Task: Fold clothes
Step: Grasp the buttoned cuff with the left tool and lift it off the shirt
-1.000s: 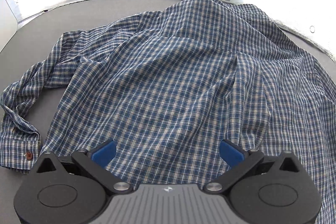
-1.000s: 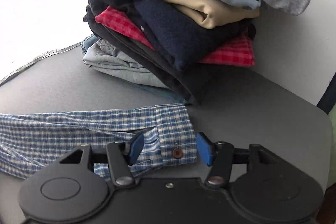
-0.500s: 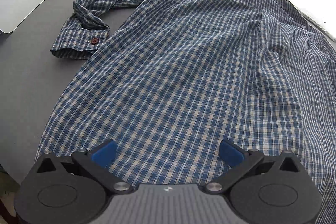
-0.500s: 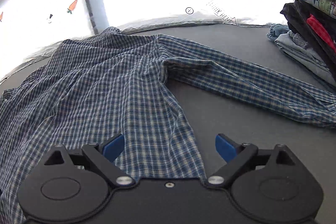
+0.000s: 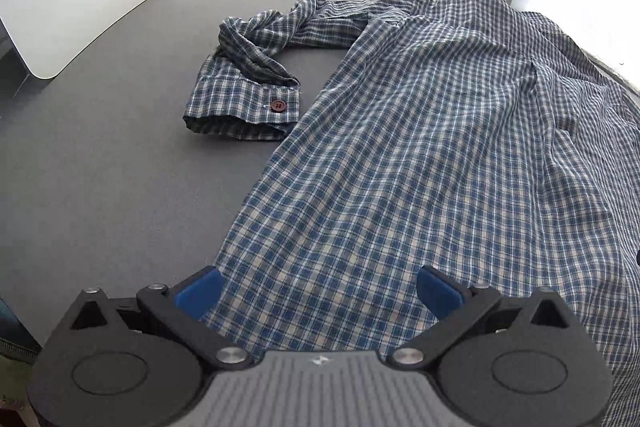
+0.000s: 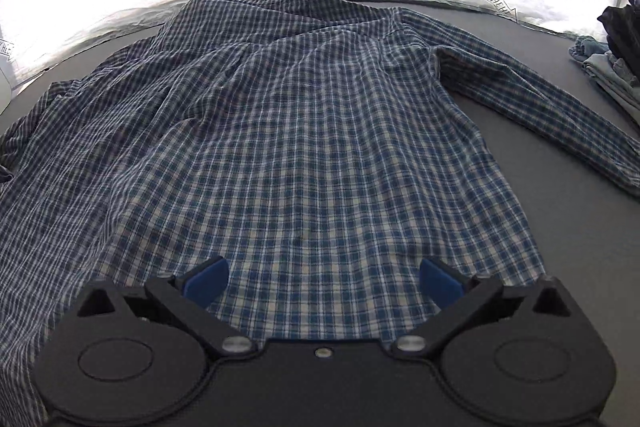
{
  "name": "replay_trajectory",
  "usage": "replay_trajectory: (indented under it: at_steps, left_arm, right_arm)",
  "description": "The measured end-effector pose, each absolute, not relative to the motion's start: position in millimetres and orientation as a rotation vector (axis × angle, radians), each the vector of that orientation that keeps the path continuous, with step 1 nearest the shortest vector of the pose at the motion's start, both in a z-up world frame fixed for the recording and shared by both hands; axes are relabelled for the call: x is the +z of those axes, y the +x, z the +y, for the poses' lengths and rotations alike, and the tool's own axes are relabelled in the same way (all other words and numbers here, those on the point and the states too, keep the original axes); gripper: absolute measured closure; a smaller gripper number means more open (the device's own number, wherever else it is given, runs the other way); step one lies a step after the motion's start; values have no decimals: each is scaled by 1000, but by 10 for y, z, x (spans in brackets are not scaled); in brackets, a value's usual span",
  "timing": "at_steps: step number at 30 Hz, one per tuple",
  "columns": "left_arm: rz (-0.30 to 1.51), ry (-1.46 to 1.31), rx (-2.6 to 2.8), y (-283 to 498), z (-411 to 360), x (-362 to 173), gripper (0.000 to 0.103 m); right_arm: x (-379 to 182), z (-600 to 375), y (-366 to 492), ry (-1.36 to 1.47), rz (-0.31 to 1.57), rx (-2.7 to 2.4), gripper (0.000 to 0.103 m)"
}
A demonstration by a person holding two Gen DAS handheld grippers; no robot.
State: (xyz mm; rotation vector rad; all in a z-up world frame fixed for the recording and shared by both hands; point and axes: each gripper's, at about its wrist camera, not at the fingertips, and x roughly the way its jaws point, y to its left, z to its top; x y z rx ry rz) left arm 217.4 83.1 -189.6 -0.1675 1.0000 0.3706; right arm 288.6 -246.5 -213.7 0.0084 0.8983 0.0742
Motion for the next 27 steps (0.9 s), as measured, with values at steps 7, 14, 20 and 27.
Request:
replay_trajectory:
  at_steps: [7, 14, 20, 27]
  left_arm:
    - [919, -81, 333, 2513, 1437, -1799, 19]
    - [901, -77, 185, 2909, 1819, -1839, 49]
    - [914, 121, -2, 3202, 1754, -1983, 52]
    - [960, 62, -55, 3343, 1807, -2182, 37]
  right_arm:
    - [-2133, -2005, 2866, 43, 853, -13, 0]
    - [-2275, -1507, 3168, 80, 871, -46, 0]
    - [-2410, -1223, 3433, 30, 904, -21, 0]
    - [-2453, -1180, 3487, 41, 846, -51, 0]
